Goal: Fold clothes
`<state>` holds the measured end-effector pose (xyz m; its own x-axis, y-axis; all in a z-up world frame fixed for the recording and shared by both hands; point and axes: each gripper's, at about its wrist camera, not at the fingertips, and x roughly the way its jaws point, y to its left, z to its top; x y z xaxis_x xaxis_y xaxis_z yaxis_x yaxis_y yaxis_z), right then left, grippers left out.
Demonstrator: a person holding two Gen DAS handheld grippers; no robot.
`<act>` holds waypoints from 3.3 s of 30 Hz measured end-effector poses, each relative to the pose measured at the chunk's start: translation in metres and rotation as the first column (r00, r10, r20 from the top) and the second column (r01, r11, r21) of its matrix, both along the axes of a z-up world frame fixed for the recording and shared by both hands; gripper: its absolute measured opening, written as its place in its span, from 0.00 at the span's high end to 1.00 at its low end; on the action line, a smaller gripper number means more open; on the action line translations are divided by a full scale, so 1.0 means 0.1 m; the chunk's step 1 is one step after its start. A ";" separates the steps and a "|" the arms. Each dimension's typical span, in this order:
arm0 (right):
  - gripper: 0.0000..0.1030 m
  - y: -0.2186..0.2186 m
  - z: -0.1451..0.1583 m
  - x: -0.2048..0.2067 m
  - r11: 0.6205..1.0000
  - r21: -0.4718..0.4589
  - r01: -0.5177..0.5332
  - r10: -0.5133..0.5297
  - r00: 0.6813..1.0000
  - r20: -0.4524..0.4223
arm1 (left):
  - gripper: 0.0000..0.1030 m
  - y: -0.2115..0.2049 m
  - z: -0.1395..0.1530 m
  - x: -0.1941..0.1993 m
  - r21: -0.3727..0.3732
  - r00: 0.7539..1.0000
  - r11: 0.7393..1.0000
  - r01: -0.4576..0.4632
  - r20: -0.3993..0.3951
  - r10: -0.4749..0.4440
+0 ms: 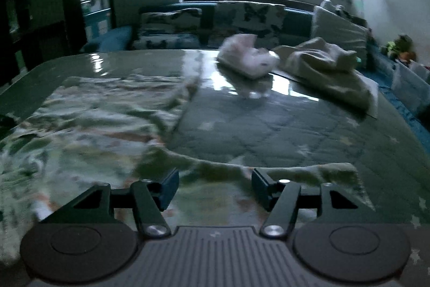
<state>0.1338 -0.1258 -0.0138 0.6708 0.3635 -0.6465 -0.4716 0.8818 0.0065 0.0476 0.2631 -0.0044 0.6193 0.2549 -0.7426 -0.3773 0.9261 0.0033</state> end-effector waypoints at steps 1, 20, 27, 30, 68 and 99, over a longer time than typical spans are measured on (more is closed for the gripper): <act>0.39 0.03 0.00 -0.02 1.000 0.003 -0.010 0.010 1.000 -0.002 | 0.45 0.03 -0.03 -0.01 0.003 1.000 1.000 0.001 -0.007 -0.001; 0.34 0.37 -0.16 -0.13 0.994 -0.073 -0.086 0.082 0.995 -0.050 | 0.91 0.84 0.33 -0.70 0.020 0.928 0.946 -0.324 0.199 0.314; 0.32 0.40 -0.16 -0.12 0.992 -0.089 -0.087 0.083 0.995 -0.048 | 0.60 1.20 0.15 -0.90 -0.066 0.866 0.885 -0.460 0.186 0.464; 0.31 0.40 -0.15 -0.12 0.992 -0.093 -0.087 0.083 0.995 -0.048 | 0.60 1.23 0.10 -0.94 -0.065 0.869 0.883 -0.466 0.158 0.470; 0.25 1.36 -0.05 -0.79 0.881 -0.060 -0.469 0.468 0.883 -0.030 | 0.52 0.43 -0.12 -0.80 0.245 0.976 0.946 -0.214 0.095 0.196; 0.21 0.44 -0.07 -0.70 0.974 0.029 -0.226 0.228 0.970 -0.083 | 0.24 -0.95 0.17 -0.30 0.067 0.968 0.975 0.212 0.121 -0.219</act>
<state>0.0641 -0.0820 -0.0207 0.5122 0.5131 -0.6887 -0.6563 0.7511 0.0715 0.0178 0.1682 0.0127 0.7521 0.1425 -0.6435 -0.1697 0.9853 0.0199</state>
